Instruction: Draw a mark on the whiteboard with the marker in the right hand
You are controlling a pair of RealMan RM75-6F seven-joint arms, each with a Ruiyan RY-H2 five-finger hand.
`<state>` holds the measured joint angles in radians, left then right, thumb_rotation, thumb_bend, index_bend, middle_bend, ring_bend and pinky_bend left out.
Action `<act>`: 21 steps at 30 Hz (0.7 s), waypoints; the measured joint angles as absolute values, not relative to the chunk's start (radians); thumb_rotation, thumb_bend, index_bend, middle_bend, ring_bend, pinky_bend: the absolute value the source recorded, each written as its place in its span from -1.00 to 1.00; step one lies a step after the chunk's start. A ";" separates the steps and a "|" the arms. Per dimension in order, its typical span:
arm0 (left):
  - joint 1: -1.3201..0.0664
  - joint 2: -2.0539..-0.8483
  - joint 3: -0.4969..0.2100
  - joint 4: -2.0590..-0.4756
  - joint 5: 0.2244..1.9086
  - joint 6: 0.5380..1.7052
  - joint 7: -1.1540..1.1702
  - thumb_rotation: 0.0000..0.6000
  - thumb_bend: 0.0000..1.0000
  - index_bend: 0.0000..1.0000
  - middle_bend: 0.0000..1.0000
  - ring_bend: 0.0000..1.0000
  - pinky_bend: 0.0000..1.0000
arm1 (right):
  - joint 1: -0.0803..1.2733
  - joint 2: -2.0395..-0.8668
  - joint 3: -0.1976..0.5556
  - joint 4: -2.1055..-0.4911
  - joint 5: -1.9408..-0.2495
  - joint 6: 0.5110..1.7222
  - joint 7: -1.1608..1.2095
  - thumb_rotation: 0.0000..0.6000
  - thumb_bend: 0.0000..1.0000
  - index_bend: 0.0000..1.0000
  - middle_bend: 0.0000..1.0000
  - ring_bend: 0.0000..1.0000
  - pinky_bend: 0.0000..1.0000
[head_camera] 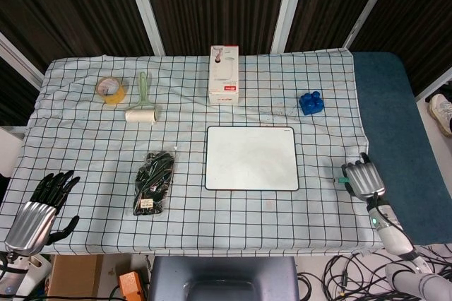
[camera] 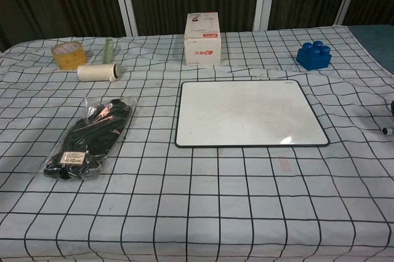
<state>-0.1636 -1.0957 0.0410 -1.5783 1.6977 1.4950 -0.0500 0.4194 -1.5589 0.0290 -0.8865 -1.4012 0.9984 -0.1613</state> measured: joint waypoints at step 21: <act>-0.168 -1.098 0.038 -1.579 1.688 1.483 -0.046 1.00 -0.28 -1.00 -1.00 -1.00 -0.94 | 0.466 -1.510 0.171 -1.099 -1.399 1.131 0.244 1.00 -0.18 1.00 0.50 0.32 -0.02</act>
<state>-0.1682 -1.0978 0.0377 -1.5792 1.6876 1.4829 -0.0461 0.4658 -1.5103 0.1714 -1.0989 -1.3990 1.1307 0.2437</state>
